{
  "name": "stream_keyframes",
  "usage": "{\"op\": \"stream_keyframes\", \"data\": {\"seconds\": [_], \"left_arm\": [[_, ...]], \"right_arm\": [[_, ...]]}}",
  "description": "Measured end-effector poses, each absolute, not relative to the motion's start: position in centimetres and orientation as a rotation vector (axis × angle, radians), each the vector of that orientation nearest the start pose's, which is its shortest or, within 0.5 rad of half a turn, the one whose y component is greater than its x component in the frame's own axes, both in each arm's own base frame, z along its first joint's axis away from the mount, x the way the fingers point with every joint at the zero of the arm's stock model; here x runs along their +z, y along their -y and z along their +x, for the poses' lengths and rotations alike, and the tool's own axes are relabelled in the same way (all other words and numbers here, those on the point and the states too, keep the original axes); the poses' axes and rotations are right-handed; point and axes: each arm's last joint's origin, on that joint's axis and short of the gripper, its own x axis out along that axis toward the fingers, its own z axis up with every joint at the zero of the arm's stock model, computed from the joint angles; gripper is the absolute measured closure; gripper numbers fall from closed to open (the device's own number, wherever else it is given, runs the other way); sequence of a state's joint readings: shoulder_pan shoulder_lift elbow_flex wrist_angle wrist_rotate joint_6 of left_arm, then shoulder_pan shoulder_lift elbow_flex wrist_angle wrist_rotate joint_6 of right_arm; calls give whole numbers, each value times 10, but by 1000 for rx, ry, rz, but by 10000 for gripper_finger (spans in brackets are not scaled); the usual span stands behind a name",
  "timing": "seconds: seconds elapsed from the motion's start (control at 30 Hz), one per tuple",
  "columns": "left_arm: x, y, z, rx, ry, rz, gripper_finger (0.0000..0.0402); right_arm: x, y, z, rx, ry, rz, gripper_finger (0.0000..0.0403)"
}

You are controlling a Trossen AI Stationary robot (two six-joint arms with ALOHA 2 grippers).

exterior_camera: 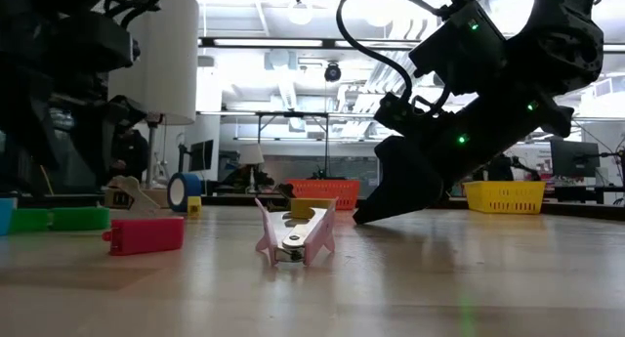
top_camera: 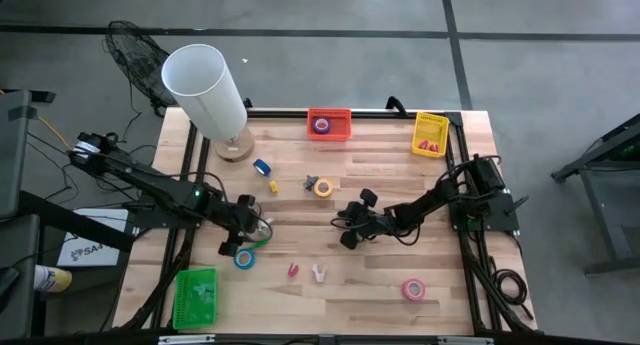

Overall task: Pick and place Stapler, Stapler remover, tape
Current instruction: Put the mini green stapler into the yellow bin

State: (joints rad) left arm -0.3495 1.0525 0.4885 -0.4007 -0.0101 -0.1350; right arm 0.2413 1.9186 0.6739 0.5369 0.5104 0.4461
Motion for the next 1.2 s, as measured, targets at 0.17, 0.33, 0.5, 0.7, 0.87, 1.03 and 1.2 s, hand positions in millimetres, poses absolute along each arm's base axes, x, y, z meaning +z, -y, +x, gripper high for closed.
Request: {"op": "stream_keyframes", "data": {"seconds": [0.17, 0.33, 0.5, 0.7, 0.87, 1.03, 1.2], "left_arm": [[164, 75, 178, -233, -982, 49, 192], [153, 83, 183, -202, -1013, 37, 192], [143, 90, 187, -181, -1062, 21, 192], [137, 93, 193, -177, -1109, 27, 192], [133, 94, 195, -178, -1149, 37, 192], [133, 94, 194, -182, -1153, 43, 205], [132, 94, 194, -184, -1161, 42, 256]], "right_arm": [[78, -62, 310, -397, -585, 168, 387], [78, -62, 310, -398, -585, 176, 386], [78, -62, 310, -398, -585, 176, 386], [78, -62, 310, -397, -585, 177, 386], [78, -62, 310, -396, -585, 177, 386], [78, -62, 310, -396, -586, 177, 386], [78, -62, 310, -395, -586, 177, 386]]}}
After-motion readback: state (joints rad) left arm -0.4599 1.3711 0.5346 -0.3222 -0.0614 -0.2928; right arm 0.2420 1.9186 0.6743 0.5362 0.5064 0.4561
